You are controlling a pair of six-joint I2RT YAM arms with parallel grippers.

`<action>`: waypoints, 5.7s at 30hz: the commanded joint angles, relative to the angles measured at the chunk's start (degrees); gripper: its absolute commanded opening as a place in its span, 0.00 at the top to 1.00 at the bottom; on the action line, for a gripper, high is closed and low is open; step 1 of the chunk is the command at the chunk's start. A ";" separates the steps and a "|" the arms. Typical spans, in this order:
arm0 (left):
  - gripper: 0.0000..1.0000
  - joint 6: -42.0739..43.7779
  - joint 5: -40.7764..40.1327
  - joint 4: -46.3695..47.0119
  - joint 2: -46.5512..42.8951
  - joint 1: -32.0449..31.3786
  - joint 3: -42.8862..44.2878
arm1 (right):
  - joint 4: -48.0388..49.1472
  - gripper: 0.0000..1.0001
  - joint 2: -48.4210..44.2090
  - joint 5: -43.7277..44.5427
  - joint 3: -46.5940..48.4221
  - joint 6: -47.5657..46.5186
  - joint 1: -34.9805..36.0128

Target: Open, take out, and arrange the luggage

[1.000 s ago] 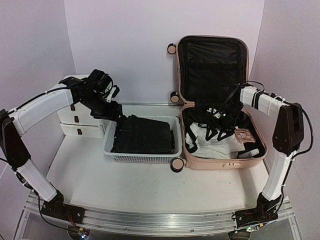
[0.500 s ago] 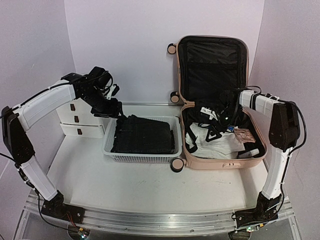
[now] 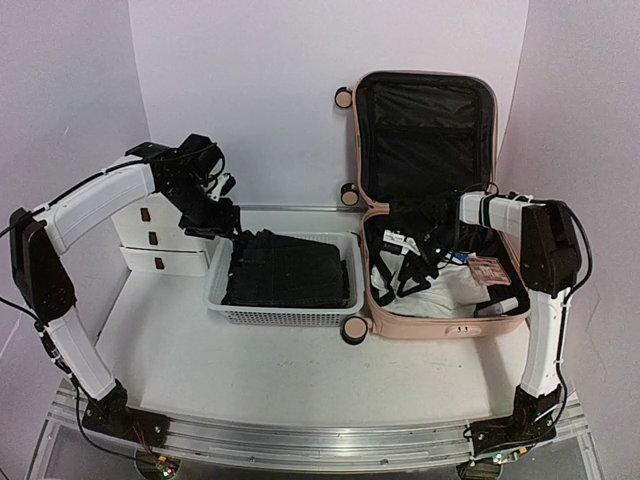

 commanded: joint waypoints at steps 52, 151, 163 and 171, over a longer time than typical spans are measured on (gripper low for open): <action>0.35 -1.08 2.38 -0.75 6.37 1.24 8.72 | 3.98 1.00 -4.33 -1.77 -2.61 9.83 -4.74; 0.35 -7.65 5.33 22.81 -37.04 1.15 -29.32 | 27.52 1.00 12.26 -8.91 29.30 12.13 29.00; 0.35 -5.69 8.73 31.63 -47.44 1.15 -40.79 | 23.90 1.00 23.47 -5.10 38.22 -3.57 31.61; 0.34 -6.71 7.94 32.84 -49.21 1.15 -43.01 | 20.38 1.00 27.62 -10.41 44.59 -9.61 32.24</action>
